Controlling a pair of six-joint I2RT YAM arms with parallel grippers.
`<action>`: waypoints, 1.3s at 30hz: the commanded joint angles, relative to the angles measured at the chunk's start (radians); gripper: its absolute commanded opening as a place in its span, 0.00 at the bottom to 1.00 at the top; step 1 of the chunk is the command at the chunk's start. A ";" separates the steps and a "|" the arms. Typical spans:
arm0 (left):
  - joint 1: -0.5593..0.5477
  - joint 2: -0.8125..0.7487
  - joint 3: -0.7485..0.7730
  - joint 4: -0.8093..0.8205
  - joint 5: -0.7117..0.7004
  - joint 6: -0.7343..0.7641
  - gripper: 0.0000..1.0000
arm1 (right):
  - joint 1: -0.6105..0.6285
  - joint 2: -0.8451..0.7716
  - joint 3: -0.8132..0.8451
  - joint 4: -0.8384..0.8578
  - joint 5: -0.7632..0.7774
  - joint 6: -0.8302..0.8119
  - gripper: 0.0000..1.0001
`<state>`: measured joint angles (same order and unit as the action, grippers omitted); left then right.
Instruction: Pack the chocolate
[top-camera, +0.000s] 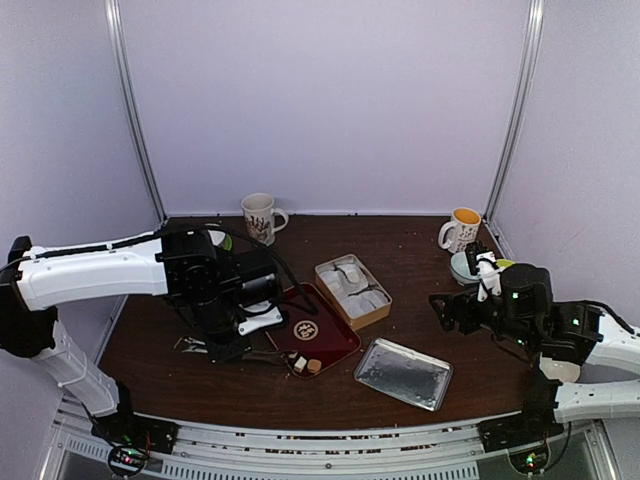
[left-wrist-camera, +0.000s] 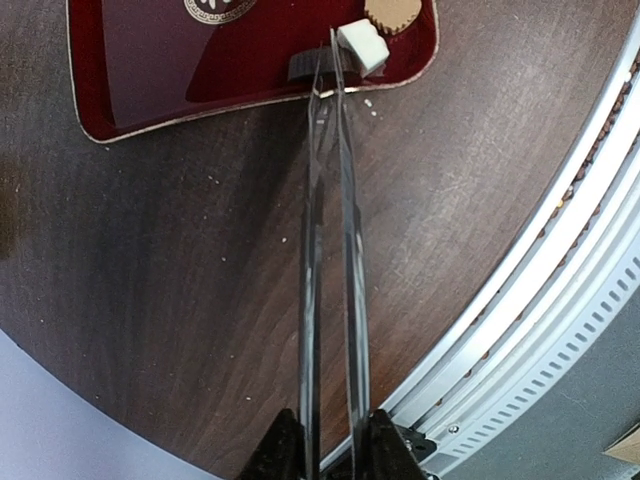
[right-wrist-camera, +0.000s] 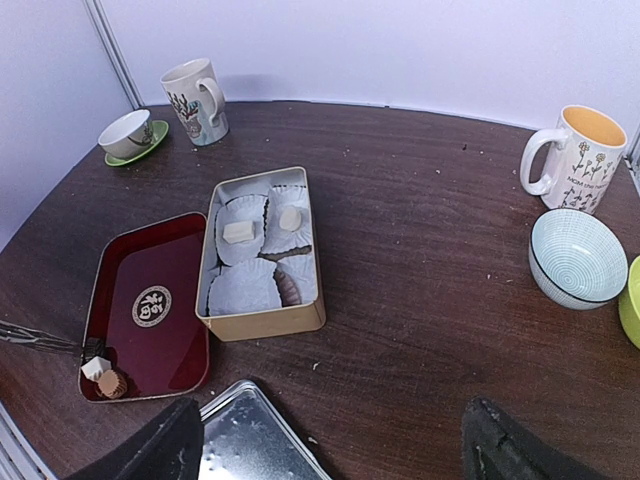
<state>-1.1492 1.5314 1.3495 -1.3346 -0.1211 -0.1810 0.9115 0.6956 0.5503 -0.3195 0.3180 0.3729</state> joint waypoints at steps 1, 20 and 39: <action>-0.004 -0.014 0.030 0.015 -0.039 0.002 0.24 | -0.007 -0.002 0.001 0.003 0.014 0.005 0.90; -0.001 0.028 0.007 0.069 -0.035 0.030 0.24 | -0.007 0.006 0.008 -0.002 0.010 0.005 0.90; 0.029 0.075 0.005 0.190 0.010 0.067 0.24 | -0.008 0.006 0.020 -0.014 0.018 -0.003 0.90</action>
<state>-1.1347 1.5852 1.3502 -1.2087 -0.1287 -0.1345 0.9108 0.7044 0.5503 -0.3260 0.3183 0.3698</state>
